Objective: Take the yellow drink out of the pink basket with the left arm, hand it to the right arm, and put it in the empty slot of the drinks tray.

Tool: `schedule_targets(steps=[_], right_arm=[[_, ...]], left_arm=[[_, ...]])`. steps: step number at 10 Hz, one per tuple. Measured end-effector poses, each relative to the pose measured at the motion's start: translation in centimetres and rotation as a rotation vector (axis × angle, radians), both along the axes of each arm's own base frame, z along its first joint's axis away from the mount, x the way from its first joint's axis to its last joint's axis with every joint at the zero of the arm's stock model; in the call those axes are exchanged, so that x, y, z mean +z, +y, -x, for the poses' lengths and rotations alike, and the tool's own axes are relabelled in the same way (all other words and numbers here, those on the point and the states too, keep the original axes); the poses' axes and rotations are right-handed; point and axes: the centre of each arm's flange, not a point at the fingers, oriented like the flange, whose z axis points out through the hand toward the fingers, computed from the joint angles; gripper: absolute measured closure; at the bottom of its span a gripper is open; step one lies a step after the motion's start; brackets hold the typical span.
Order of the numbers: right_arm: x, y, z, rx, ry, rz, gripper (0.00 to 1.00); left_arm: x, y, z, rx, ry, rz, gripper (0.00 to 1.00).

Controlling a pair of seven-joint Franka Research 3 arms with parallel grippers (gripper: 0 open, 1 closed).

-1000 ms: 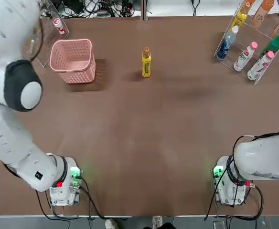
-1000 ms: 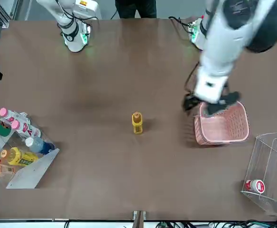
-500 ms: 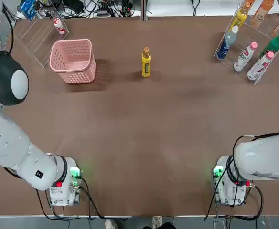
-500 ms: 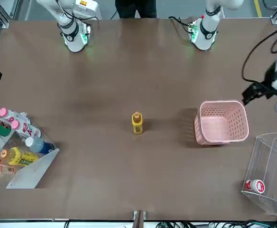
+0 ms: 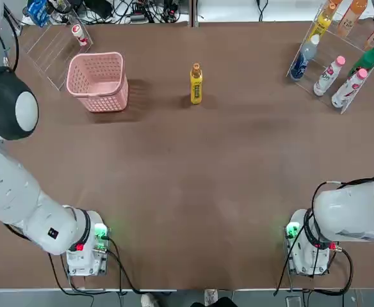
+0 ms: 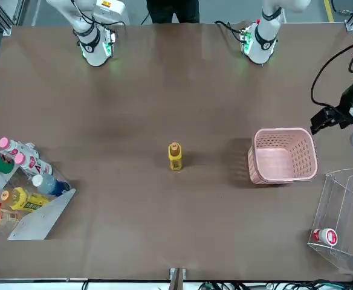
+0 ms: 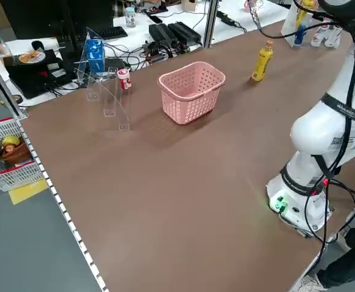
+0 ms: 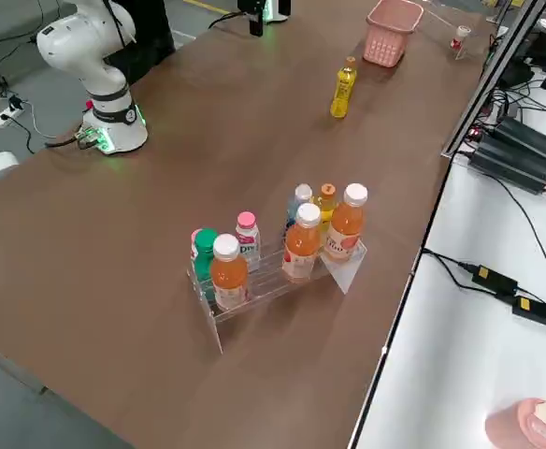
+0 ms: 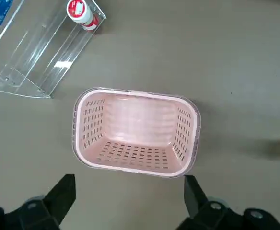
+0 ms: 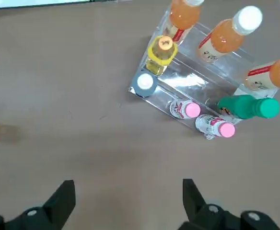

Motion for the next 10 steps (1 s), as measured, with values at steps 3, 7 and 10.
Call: schedule_targets(steps=[3, 7, 10], right_arm=[[0.1, 0.3, 0.0, 0.005, -0.002, -0.007, 0.01], [-0.6, 3.0, 0.5, 0.059, 0.069, -0.042, 0.01], [-0.9, 14.4, 0.9, 0.07, 0.089, -0.045, 0.01]], left_arm=[[-0.2, 0.3, 0.2, 0.006, 0.021, 0.001, 0.0], [-0.3, 0.3, 0.3, -0.001, 0.029, 0.002, 0.0], [-0.2, 0.1, 0.3, -0.009, 0.029, 0.023, 0.0]])
